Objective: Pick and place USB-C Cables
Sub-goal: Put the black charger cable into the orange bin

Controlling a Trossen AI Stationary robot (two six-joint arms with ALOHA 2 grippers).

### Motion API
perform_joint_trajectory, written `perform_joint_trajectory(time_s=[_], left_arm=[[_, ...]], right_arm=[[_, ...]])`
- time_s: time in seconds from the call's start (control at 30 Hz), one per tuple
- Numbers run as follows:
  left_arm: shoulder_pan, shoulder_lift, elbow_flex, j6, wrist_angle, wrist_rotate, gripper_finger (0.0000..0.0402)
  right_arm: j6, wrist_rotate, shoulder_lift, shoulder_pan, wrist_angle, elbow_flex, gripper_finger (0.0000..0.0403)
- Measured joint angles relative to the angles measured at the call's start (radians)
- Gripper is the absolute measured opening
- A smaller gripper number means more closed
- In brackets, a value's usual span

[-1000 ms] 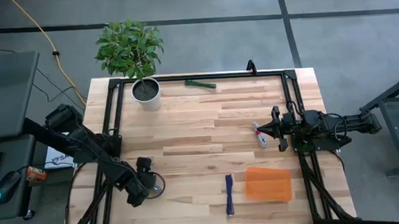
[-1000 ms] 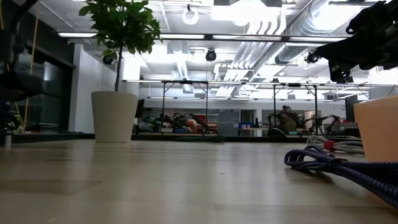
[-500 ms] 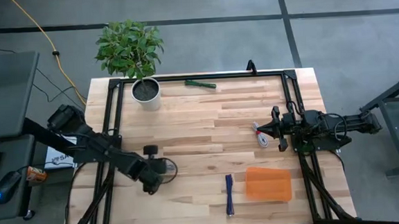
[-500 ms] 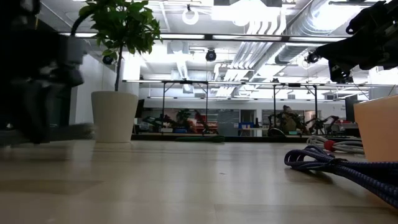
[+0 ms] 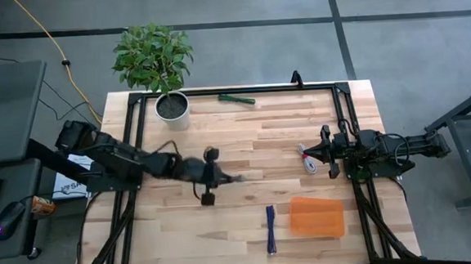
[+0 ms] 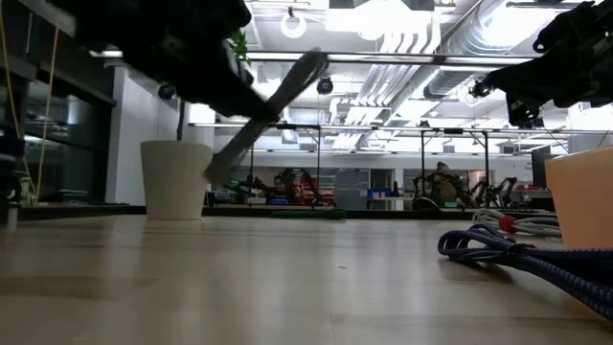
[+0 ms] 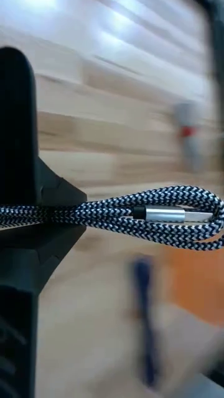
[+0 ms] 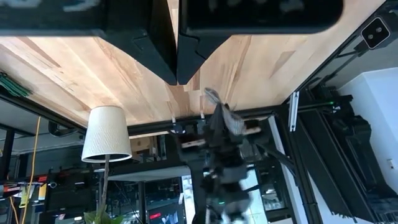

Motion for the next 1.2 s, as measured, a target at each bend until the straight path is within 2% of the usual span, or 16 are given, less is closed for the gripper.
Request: perform_joint_trajectory(time_s=[0.1, 0.27, 0.33, 0.7, 1.0, 1.1, 1.2], left_arm=[[0.085, 0.000, -0.079, -0.026, 0.240, 0.098, 0.0001], [0.158, 0.000, -0.183, -0.037, 0.578, 0.123, 0.0000], [0.180, 0.000, -0.207, -0.049, 0.664, 0.130, 0.0000], [0.218, 0.000, -0.215, -0.142, 0.727, 0.125, 0.0000], [0.218, 0.000, -0.215, -0.142, 0.725, 0.127, 0.0000], [0.226, 0.002, -0.204, -0.142, 0.732, 0.124, 0.0000], [0.234, 0.028, -0.162, -0.142, 0.738, 0.118, 0.0000]], right_arm=[[0.000, 0.000, 0.006, 0.000, 0.000, 0.000, 0.0000], [0.000, 0.006, 0.008, -0.001, 0.000, 0.000, 0.0000], [0.000, 0.009, 0.008, -0.001, 0.001, 0.000, 0.0000], [0.001, 0.012, 0.009, -0.001, 0.009, 0.000, 0.0000], [0.102, 0.074, 0.048, -0.001, 0.031, 0.000, 0.0004], [0.140, 0.090, 0.112, -0.001, 0.078, 0.000, 0.0027], [0.152, 0.090, 0.200, -0.001, 0.168, 0.000, 0.0074]])
